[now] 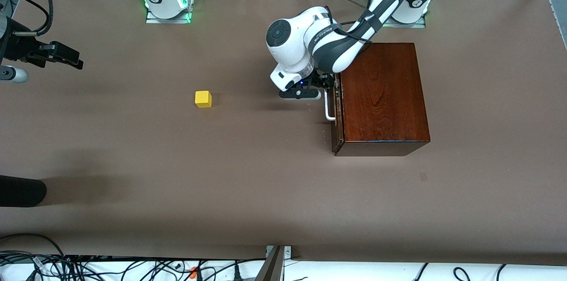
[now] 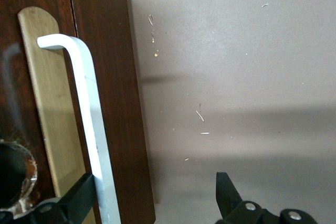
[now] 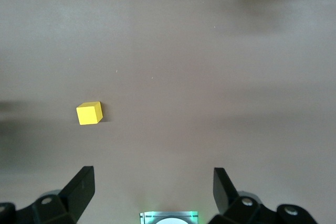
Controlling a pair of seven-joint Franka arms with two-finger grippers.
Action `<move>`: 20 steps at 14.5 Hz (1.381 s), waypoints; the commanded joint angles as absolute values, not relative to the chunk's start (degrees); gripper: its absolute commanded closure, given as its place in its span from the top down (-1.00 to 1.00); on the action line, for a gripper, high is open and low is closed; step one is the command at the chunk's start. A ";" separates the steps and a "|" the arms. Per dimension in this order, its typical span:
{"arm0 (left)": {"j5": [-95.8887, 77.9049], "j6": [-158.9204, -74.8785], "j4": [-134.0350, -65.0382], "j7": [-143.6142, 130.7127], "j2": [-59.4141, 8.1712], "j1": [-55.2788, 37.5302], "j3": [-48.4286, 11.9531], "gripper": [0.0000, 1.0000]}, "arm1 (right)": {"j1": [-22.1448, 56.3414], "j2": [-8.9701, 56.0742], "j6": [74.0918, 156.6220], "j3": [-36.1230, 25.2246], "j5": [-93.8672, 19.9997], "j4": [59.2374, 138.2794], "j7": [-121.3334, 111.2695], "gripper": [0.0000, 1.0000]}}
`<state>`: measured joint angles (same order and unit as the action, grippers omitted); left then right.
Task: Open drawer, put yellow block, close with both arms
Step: 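Pull the drawer handle outward with the left gripper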
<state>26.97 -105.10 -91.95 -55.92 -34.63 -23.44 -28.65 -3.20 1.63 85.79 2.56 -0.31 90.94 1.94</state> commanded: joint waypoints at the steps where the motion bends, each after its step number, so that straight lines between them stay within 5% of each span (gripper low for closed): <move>1: 26.28 -113.46 -87.54 -55.55 -38.67 -24.78 -29.36 1.00 | -4.22 1.23 85.78 3.60 0.35 91.23 1.41 1.00; 20: 23.29 -119.00 -79.54 -55.46 -43.15 -28.92 -29.36 1.00 | -4.22 1.23 85.69 3.60 0.35 91.32 1.32 1.00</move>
